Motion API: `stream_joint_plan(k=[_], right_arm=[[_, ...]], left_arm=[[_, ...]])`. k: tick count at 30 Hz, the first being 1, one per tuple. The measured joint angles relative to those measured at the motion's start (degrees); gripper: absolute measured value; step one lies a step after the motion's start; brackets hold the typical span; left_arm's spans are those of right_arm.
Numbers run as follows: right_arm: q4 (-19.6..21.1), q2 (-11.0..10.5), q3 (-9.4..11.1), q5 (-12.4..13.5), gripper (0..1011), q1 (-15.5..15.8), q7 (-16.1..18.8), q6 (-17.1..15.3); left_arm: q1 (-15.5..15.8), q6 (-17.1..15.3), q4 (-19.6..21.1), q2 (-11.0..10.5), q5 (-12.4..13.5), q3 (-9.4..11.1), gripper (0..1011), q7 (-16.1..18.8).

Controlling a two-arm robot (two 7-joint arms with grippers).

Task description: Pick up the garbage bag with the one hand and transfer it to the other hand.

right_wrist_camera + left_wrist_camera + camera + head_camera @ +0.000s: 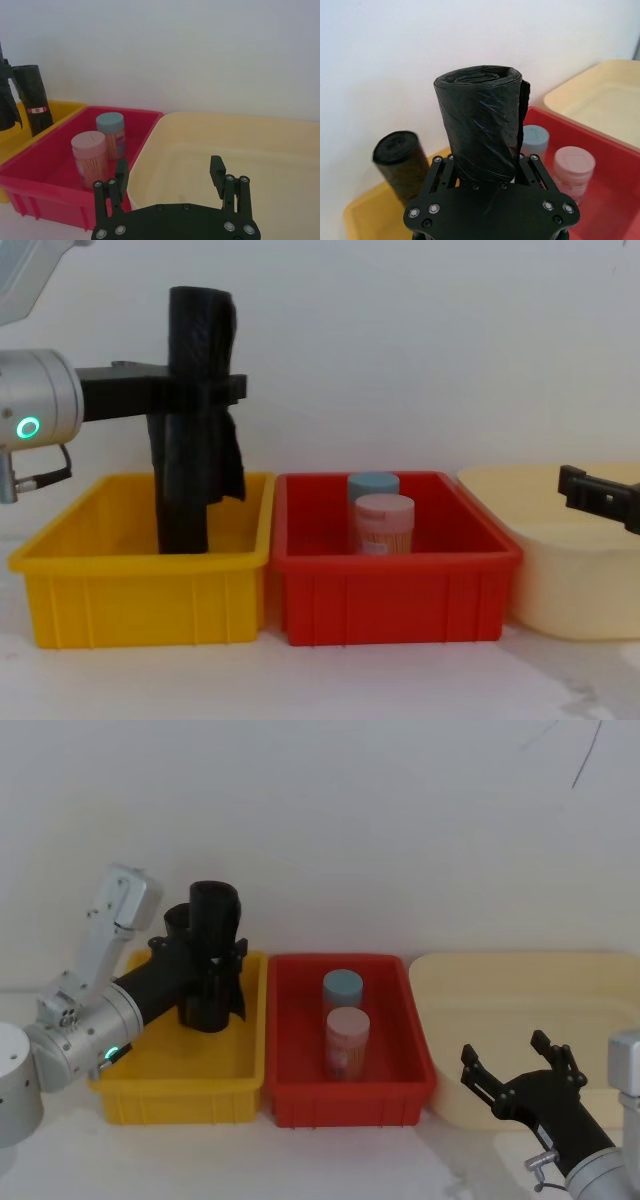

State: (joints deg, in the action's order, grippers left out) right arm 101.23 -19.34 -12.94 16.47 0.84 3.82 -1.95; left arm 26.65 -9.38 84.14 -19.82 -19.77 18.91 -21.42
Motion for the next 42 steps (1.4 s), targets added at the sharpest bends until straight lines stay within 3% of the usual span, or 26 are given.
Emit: stream_joint_plan(k=[7,18,33,42], right_arm=[[0.00,0.00,0.00,0.00,999,0.00,0.00,0.00],[0.00,0.00,0.00,0.00,999,0.00,0.00,0.00],[0.03,0.03,0.04,0.01,999,0.00,0.04,0.00],[1.64,-0.04,0.47,1.45,999,-0.21,2.04,-0.32]], left_arm=[[0.38,-0.23,0.92,-0.50,-1.54,0.95,443,-3.21],[0.76,-0.10,3.07,-0.55,-6.02,1.50,443,-8.68],[0.93,0.79,5.30,-0.37,-8.00,1.47,443,-9.52],[0.96,1.03,5.79,-0.34,-8.31,1.57,443,-9.55]])
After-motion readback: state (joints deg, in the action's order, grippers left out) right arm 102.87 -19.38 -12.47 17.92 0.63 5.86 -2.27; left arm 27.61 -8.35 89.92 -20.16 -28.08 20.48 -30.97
